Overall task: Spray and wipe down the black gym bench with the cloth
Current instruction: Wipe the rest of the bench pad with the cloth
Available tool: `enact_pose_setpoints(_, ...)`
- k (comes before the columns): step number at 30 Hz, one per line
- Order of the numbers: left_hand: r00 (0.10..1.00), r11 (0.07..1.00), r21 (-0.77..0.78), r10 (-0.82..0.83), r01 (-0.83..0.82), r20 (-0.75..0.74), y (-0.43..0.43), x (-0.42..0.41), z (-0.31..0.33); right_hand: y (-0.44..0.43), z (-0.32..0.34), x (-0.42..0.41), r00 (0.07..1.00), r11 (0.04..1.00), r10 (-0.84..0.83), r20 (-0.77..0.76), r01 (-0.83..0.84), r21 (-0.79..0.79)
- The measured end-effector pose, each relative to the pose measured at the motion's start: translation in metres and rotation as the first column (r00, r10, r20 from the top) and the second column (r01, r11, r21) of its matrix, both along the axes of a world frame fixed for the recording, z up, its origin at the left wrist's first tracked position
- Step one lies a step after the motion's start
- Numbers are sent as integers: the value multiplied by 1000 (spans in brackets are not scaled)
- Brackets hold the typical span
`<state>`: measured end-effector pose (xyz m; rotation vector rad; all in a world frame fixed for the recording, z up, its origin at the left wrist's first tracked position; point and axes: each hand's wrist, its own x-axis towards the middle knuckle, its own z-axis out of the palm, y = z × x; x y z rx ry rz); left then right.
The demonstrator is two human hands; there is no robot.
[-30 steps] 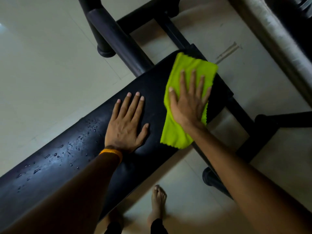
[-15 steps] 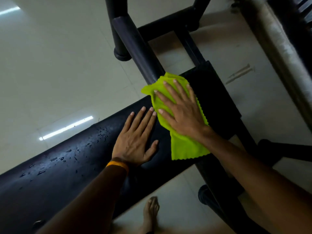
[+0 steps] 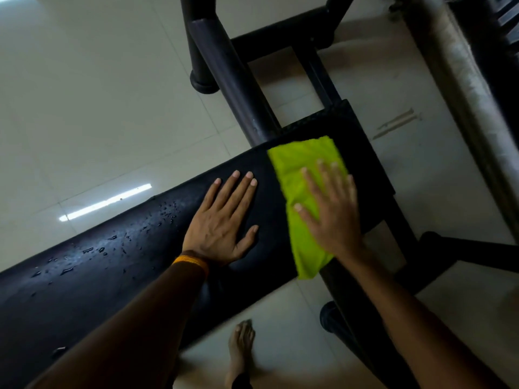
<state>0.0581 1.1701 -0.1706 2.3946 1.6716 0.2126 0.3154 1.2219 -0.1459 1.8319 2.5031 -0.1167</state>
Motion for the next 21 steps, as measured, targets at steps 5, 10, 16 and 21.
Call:
enact_pose_setpoints(5,1000,1000,5,6,-6,14,0,1,0,-11,-4,12,867,866,-491,-81,496,67)
enact_pose_setpoints(10,1000,1000,21,3,-4,28,0,0,0,-64,0,-36,974,974,-227,6,227,-1)
enact_pose_setpoints(16,1000,1000,23,4,-4,2,1,0,1,39,-6,9,889,888,-455,-56,458,42)
enact_pose_setpoints(21,1000,999,35,17,-17,12,1,0,0,-35,-1,-52,937,935,-350,-14,350,53)
